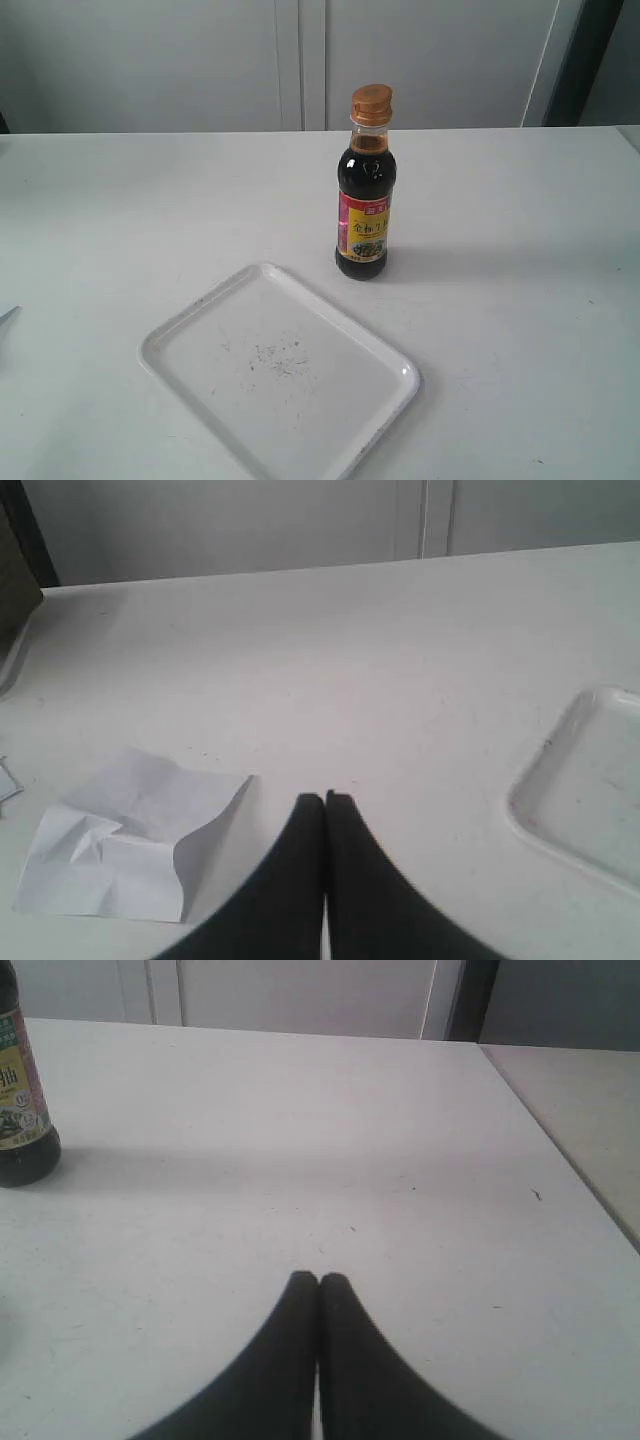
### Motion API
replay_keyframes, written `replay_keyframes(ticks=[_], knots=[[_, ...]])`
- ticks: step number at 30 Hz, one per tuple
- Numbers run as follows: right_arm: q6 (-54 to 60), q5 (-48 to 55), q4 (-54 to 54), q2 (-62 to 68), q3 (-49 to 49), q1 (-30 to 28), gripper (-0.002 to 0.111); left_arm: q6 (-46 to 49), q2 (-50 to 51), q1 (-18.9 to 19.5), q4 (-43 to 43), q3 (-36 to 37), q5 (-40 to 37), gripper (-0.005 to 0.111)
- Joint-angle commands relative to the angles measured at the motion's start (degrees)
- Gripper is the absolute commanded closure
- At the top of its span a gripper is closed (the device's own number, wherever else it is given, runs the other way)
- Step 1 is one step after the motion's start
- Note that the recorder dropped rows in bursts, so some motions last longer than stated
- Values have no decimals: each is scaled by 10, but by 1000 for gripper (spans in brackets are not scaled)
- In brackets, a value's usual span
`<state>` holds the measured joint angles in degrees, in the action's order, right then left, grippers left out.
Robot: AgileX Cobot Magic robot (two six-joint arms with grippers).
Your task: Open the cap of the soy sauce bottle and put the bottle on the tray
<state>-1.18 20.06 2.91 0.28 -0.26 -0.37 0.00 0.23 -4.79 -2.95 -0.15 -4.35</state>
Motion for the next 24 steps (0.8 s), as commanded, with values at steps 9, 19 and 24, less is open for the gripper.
replay_keyframes(ticks=[9, 19, 24], knots=[[-1, -1, 1, -3, 3, -2, 108, -35, -2, 1, -2, 1, 96, 107], [-1, -1, 1, -3, 3, -2, 108, -48, 7, 1, -2, -12, 198, 107], [-1, -1, 1, -3, 3, -2, 108, -76, 73, 1, 11, -45, 269, 107]])
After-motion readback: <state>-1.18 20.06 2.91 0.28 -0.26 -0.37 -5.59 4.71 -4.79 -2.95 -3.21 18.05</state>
